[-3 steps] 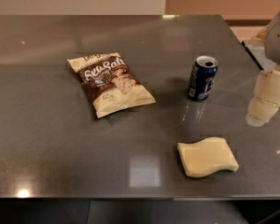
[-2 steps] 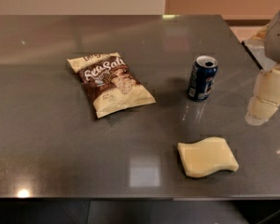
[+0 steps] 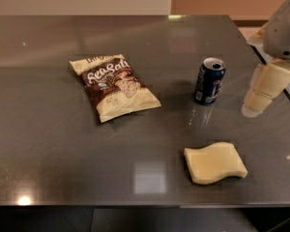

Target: Move pepsi can near brown chip bag

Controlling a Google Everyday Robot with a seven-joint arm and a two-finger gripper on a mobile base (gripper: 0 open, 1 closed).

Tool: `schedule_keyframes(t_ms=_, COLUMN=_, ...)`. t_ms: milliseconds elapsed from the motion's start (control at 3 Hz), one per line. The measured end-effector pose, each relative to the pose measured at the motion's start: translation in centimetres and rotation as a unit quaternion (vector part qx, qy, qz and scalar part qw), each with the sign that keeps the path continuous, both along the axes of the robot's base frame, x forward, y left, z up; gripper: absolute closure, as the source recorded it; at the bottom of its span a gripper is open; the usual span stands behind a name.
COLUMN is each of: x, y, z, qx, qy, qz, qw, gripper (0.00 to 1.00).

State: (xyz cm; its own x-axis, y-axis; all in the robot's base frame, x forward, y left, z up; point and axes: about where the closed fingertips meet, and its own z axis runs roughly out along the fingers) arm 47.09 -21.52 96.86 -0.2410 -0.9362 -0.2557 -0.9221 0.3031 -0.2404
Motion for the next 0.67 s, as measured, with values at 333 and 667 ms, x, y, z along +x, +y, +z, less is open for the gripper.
schedule_keyframes(t_ms=333, x=3.6, y=0.2, z=-1.1, qx=0.026, qy=0.000, qz=-0.011, qw=0.9996, gripper=0.00)
schedule_keyframes(t_ms=667, x=7.2, y=0.5, z=-2.9, qx=0.051, qy=0.009, qz=-0.017, qw=0.9985, gripper=0.00)
